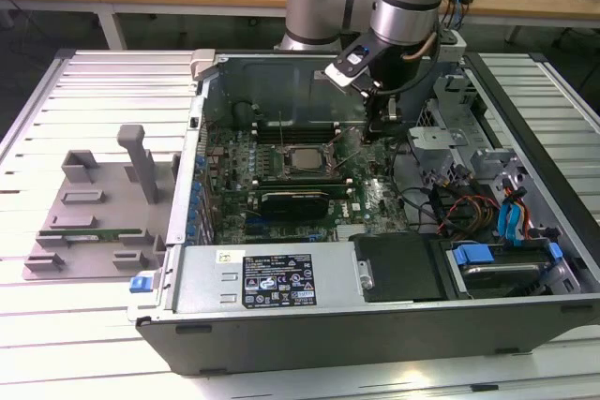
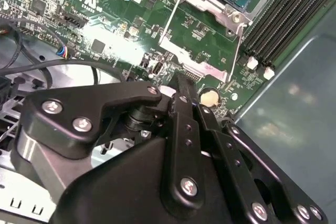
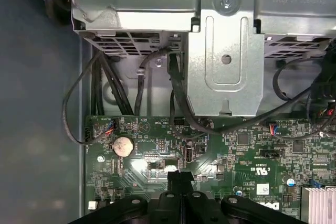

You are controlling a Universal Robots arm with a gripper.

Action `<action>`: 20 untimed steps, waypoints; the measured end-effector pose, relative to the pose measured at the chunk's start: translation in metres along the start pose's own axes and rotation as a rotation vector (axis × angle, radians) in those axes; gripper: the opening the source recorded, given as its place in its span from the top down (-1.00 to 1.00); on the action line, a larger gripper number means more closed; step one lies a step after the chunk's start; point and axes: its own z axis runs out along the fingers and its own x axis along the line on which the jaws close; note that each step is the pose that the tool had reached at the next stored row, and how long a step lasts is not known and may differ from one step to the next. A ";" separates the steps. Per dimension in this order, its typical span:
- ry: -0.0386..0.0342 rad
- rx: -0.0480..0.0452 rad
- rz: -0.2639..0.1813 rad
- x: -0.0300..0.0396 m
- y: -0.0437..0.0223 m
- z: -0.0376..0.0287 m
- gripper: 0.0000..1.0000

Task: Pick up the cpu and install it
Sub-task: 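Close the cpu cover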

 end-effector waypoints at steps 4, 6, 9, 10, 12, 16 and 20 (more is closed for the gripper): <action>0.0002 0.0000 0.000 0.0001 -0.0262 0.0008 0.79; 0.0001 0.0000 0.000 0.0002 -0.0438 0.0008 0.79; 0.0003 0.0000 0.000 0.0002 -0.0608 0.0010 0.79; 0.0002 -0.0001 0.000 0.0004 -0.0716 0.0012 0.79; 0.0002 0.0000 0.000 0.0003 -0.0725 0.0012 0.79; -0.0006 0.0001 0.000 -0.0016 -0.0762 0.0094 0.79; -0.0004 -0.0001 0.000 -0.0056 -0.0783 0.0112 0.79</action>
